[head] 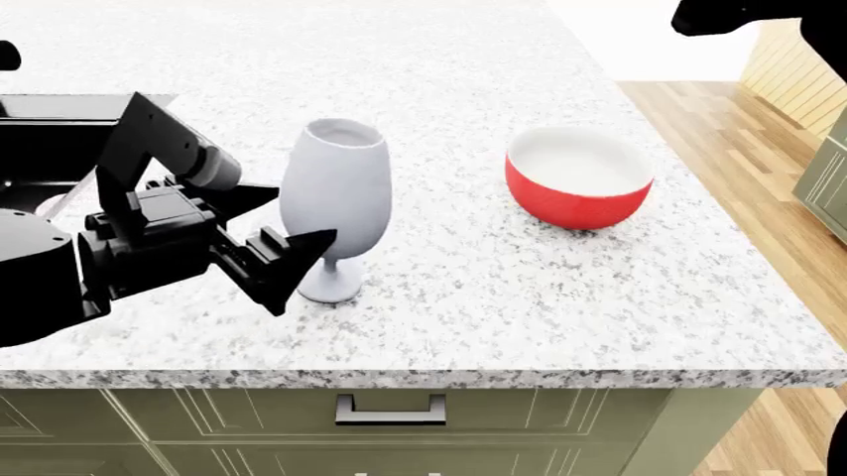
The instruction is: Pick the wine glass and bowl and place them in the sink. Then turn on the water.
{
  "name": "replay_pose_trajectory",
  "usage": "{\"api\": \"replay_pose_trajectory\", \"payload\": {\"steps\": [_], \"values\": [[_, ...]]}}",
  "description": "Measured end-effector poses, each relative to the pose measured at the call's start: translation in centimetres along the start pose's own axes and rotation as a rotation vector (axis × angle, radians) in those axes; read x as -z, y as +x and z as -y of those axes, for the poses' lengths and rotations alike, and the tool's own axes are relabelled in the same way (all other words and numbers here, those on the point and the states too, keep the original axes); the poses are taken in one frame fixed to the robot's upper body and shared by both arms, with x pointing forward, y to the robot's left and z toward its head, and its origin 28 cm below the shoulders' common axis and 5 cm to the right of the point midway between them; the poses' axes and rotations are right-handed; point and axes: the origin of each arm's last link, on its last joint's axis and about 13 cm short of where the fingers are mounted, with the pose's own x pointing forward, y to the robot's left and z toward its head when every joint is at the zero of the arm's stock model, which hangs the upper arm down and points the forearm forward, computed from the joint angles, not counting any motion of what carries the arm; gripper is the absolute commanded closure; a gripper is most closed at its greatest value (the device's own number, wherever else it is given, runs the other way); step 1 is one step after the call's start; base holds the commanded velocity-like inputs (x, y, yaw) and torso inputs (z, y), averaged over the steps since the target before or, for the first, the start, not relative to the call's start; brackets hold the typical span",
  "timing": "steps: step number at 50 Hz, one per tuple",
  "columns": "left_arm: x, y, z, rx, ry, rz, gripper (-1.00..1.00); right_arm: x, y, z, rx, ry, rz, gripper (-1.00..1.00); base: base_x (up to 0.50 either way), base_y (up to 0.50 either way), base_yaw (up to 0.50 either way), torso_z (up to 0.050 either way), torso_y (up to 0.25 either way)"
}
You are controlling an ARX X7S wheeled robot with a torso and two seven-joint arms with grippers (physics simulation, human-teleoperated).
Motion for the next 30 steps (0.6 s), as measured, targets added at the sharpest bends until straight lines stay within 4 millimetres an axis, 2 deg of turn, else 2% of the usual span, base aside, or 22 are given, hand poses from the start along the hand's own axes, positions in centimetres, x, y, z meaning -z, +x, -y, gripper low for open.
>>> {"api": "replay_pose_trajectory", "payload": {"steps": [21, 30], "values": [[-2.1, -0.9, 0.3, -0.028, 0.033, 0.072, 1.00, -0.4, 0.1, 0.0, 0.001, 0.001, 0.004, -1.00, 0.00, 0.00, 0.00, 0.000, 0.000], [-3.1, -0.5, 0.3, -0.033, 0.043, 0.124, 1.00, -0.2, 0.7, 0.4, 0.018, 0.063, -0.126, -1.00, 0.00, 0.00, 0.00, 0.000, 0.001]]}}
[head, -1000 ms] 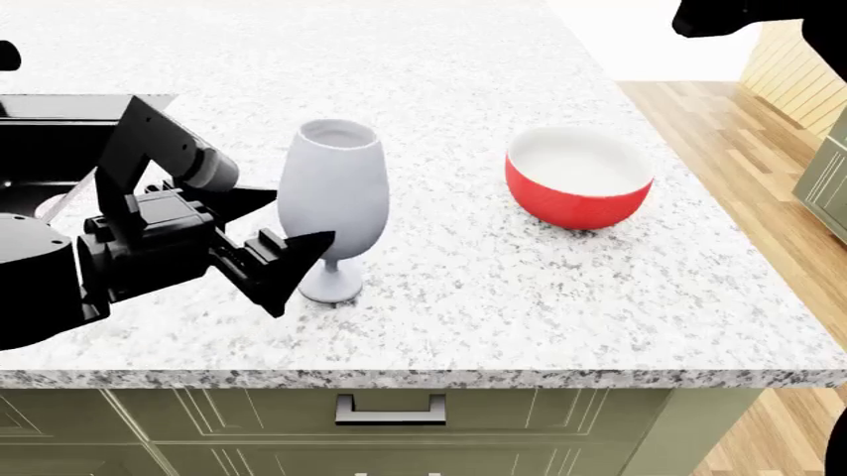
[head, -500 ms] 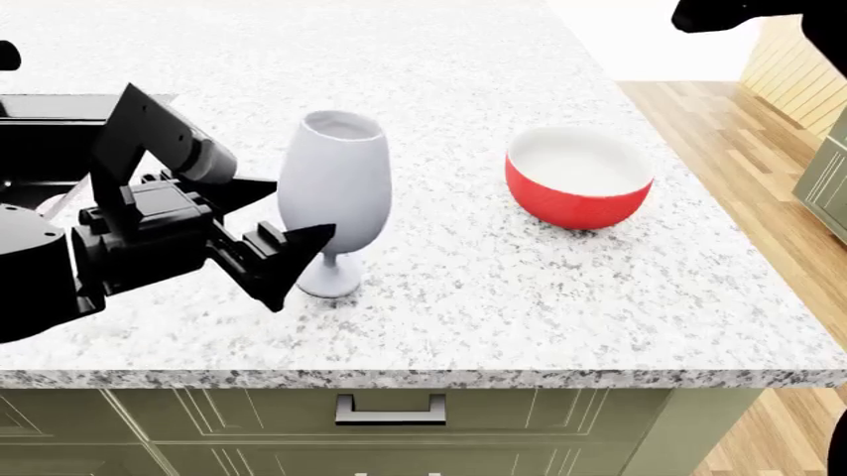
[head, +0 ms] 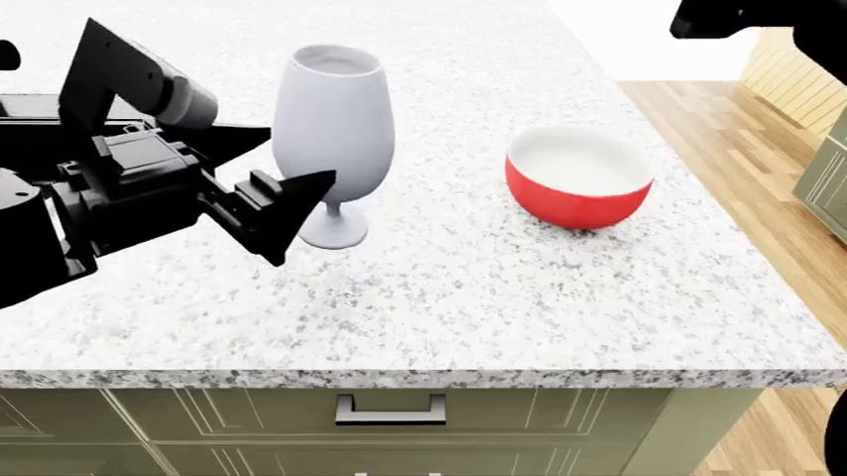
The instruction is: Pick the wine glass and bowl and place them in the sink. Then turn on the water.
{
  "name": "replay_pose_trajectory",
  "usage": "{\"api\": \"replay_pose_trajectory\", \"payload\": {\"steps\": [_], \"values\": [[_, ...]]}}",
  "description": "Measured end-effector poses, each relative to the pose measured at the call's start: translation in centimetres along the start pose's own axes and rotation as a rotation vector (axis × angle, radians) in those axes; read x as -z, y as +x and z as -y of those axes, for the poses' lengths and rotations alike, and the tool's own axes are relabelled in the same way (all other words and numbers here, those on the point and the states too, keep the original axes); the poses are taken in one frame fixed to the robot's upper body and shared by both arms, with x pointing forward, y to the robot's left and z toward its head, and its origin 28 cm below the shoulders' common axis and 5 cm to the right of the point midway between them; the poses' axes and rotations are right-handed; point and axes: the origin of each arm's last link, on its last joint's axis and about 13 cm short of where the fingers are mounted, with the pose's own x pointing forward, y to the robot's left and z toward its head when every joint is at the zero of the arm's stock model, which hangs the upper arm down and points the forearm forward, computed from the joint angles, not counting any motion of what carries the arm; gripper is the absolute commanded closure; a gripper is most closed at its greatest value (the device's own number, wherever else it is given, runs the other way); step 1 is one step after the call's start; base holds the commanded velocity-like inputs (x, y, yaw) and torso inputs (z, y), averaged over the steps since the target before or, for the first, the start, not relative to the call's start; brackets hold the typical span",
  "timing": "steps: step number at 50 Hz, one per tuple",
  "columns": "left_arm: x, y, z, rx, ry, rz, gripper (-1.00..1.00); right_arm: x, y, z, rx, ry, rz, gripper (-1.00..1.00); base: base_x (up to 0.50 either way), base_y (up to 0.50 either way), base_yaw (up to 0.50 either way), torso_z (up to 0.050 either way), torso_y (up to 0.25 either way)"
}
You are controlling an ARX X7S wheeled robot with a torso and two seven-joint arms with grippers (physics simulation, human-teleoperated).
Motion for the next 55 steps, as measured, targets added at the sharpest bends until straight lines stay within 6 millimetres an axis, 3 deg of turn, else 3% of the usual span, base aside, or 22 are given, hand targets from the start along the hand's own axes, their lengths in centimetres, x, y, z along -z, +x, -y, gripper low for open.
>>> {"api": "replay_pose_trajectory", "payload": {"steps": [22, 39, 55], "values": [[-2.9, 1.1, -0.2, 0.001, 0.031, 0.093, 1.00, 0.4, 4.9, 1.7, 0.205, 0.357, -0.492, -1.00, 0.00, 0.00, 0.00, 0.000, 0.002], [-3.4, 2.2, -0.2, 0.010, 0.034, 0.110, 1.00, 3.3, 9.8, 2.4, 0.326, 0.590, -0.640, -1.00, 0.00, 0.00, 0.00, 0.000, 0.001], [-3.0, 2.9, -0.4, 0.011, 0.024, 0.110, 1.00, 6.7, 11.0, 2.6, 0.452, 0.563, -0.699, -1.00, 0.00, 0.00, 0.00, 0.000, 0.001]]}}
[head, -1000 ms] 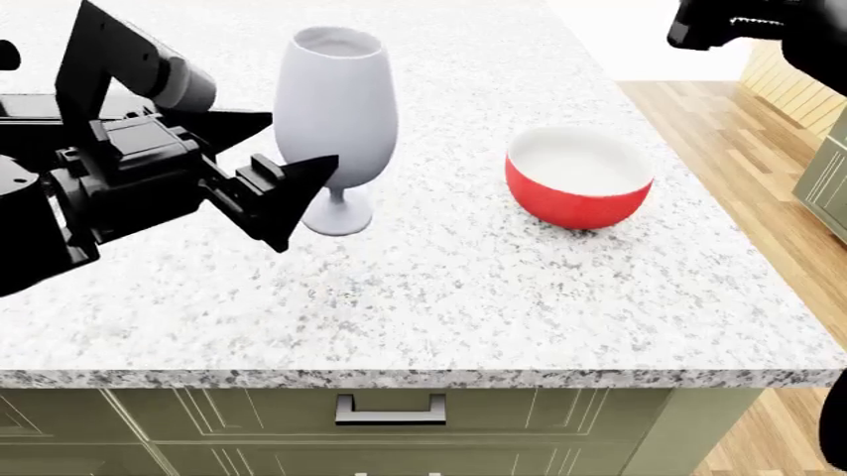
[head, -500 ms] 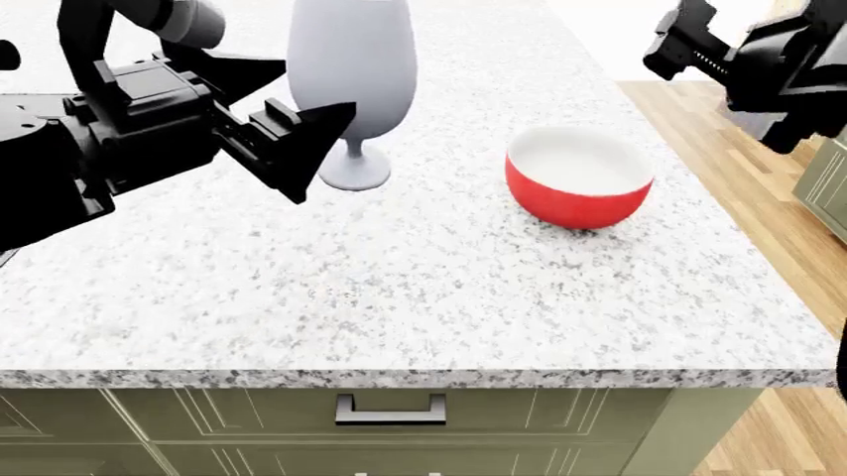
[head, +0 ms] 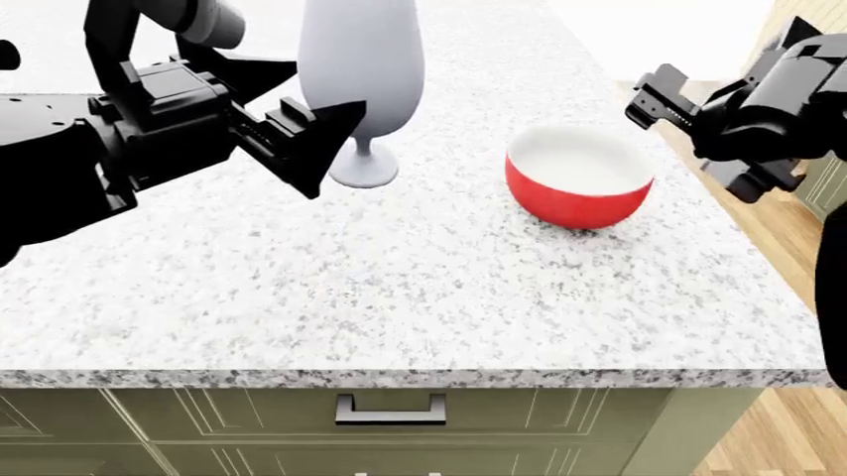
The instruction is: Pick the wine glass and bowl and place them in the sink. Then turn on the water.
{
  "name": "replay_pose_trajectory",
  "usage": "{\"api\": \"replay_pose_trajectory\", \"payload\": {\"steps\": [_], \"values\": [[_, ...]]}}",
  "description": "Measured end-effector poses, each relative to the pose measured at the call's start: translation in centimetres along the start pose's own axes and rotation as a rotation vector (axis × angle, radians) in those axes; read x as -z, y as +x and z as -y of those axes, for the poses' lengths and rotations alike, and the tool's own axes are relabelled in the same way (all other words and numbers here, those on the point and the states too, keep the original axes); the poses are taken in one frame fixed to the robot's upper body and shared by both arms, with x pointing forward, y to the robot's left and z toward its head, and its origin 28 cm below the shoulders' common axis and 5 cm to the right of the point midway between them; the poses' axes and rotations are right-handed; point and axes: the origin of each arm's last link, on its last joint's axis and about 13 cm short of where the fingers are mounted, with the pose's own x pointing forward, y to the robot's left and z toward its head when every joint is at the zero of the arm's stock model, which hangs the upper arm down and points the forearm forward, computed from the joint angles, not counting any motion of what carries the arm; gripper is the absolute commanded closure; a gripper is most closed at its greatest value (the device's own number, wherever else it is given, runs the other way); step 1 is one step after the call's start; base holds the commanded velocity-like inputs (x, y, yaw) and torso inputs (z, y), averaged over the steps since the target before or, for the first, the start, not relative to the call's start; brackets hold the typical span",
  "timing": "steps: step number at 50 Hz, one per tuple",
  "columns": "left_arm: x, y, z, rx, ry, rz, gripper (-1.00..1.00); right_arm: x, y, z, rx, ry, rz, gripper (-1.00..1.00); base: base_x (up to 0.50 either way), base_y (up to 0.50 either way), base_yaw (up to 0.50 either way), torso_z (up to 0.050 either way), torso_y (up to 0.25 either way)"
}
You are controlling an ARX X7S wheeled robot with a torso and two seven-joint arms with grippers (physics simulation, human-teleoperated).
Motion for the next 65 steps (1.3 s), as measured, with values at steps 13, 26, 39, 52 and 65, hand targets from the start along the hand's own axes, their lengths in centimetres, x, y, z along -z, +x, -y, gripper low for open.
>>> {"api": "replay_pose_trajectory", "payload": {"steps": [13, 26, 39, 52, 65], "values": [[0.0, 0.3, -0.1, -0.003, -0.003, 0.009, 1.00, 2.3, 2.0, -0.5, 0.035, -0.016, -0.048, -1.00, 0.00, 0.00, 0.00, 0.000, 0.002], [-0.1, 0.4, -0.1, -0.008, -0.002, 0.022, 1.00, 4.0, 3.0, -1.3, 0.022, -0.020, -0.088, -1.00, 0.00, 0.00, 0.00, 0.000, 0.002], [-0.2, 0.2, -0.1, -0.024, -0.003, 0.050, 1.00, 4.2, 3.3, -0.5, 0.037, -0.044, -0.101, 1.00, 0.00, 0.00, 0.00, 0.000, 0.000], [-0.1, 0.2, 0.0, -0.032, -0.002, 0.070, 1.00, 4.1, 3.3, -0.1, 0.043, -0.067, -0.106, 1.00, 0.00, 0.00, 0.00, 0.000, 0.001], [0.0, 0.1, 0.0, -0.040, -0.006, 0.088, 1.00, 2.8, 1.9, -1.2, -0.026, -0.068, -0.078, 1.00, 0.00, 0.00, 0.00, 0.000, 0.002]]}}
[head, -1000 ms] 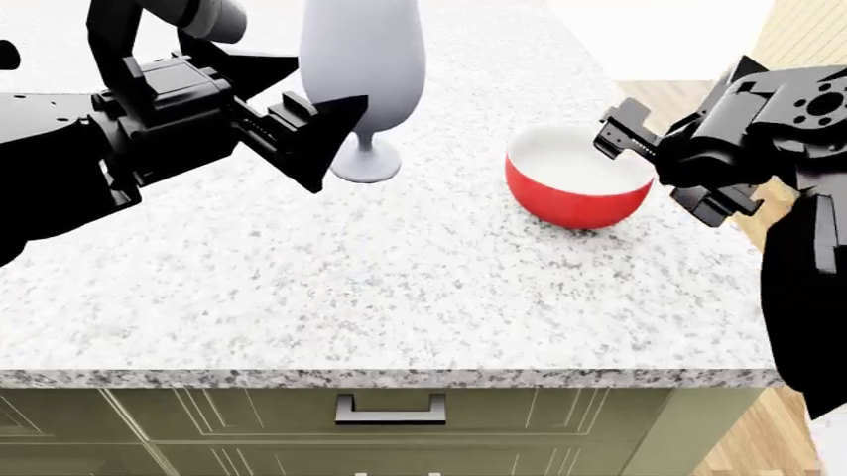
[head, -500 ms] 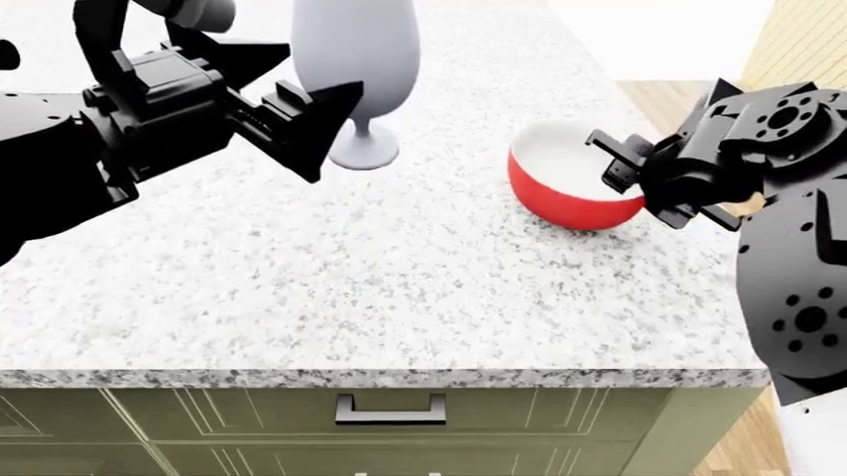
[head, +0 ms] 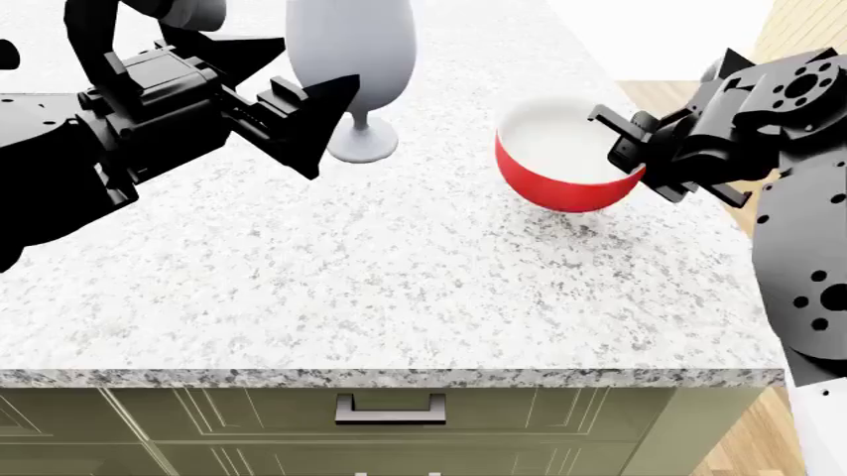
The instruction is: Pick the wine glass and bowl and place them in the sink. Then turn on the water.
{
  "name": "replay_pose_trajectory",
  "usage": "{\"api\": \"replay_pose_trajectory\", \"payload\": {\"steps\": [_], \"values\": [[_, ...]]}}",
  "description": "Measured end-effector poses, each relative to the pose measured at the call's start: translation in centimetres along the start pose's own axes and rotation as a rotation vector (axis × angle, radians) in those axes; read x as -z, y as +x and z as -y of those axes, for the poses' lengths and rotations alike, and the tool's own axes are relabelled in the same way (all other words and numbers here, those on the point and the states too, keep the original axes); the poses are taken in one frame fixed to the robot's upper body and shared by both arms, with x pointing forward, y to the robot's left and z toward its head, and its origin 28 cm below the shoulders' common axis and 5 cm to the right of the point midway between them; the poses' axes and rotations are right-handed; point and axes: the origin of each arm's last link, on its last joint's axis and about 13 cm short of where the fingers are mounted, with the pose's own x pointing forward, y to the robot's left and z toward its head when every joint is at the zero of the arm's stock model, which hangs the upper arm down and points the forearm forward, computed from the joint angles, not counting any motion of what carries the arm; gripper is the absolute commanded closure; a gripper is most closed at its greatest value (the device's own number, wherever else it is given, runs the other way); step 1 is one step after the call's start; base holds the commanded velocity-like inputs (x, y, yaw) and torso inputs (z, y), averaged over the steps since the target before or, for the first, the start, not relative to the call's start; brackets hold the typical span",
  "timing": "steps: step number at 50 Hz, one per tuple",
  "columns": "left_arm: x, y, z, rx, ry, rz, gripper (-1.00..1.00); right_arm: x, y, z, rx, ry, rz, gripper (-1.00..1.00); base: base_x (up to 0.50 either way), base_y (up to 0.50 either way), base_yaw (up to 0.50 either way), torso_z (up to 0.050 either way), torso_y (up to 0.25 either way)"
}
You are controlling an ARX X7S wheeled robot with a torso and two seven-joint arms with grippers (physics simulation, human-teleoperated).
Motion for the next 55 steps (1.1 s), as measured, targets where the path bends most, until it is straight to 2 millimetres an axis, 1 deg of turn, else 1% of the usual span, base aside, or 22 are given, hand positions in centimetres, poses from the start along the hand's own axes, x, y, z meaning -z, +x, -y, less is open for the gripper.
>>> {"api": "replay_pose_trajectory", "payload": {"steps": [11, 19, 35, 45, 55], "values": [[0.0, -0.1, 0.0, -0.005, -0.002, 0.006, 1.00, -1.0, -1.8, -0.4, -0.052, 0.004, 0.077, 1.00, 0.00, 0.00, 0.00, 0.001, 0.001], [-0.1, -0.3, -0.1, -0.009, 0.000, 0.004, 1.00, -1.0, -2.5, -0.3, -0.053, 0.037, 0.167, 1.00, 0.00, 0.00, 0.00, 0.000, 0.001], [-0.5, -0.3, 0.0, -0.006, 0.011, -0.013, 1.00, -1.4, -4.3, 0.9, -0.100, 0.071, 0.349, 1.00, 0.00, 0.00, 0.00, 0.001, 0.001], [-0.6, -0.3, 0.1, 0.002, 0.009, -0.018, 1.00, -1.7, -5.1, 1.6, -0.110, 0.064, 0.401, 1.00, -0.04, 0.38, 0.00, 0.000, 0.002], [-0.7, -0.4, 0.2, -0.006, 0.007, -0.013, 1.00, -1.6, -5.6, 1.5, -0.130, 0.052, 0.419, 1.00, -0.07, 0.50, 0.00, 0.001, 0.001]]}}
